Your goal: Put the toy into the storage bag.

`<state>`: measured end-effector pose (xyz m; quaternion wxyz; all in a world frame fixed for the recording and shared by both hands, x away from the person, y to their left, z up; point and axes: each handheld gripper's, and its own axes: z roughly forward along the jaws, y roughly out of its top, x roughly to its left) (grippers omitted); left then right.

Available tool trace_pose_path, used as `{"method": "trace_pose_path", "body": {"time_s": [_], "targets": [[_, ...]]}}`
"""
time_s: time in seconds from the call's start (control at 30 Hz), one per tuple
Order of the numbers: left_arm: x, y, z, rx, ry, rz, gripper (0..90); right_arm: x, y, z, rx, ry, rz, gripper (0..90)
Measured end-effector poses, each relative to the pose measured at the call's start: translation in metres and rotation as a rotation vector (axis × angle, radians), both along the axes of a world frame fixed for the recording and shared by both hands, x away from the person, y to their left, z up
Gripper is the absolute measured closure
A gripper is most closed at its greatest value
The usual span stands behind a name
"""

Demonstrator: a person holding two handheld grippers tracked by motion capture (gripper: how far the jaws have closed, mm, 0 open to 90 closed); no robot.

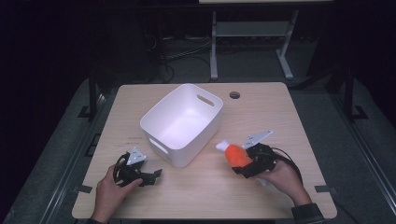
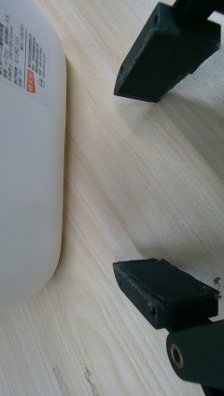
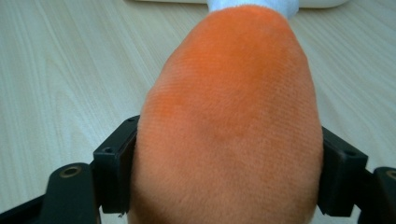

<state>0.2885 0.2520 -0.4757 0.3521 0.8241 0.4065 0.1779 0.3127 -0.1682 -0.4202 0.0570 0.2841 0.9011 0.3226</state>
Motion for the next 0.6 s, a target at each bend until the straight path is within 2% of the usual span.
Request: {"method": "trace_pose_path", "body": {"time_s": [0.23, 0.6], "targets": [[0.0, 0.0, 0.0, 0.0, 0.0, 0.0, 12.5, 0.002, -0.004, 0.011, 0.024, -0.012, 0.021, 23.1], [0.0, 0.0, 0.0, 0.0, 0.001, 0.001, 12.5, 0.006, -0.005, 0.029, 0.026, -0.031, 0.045, 23.1]]}}
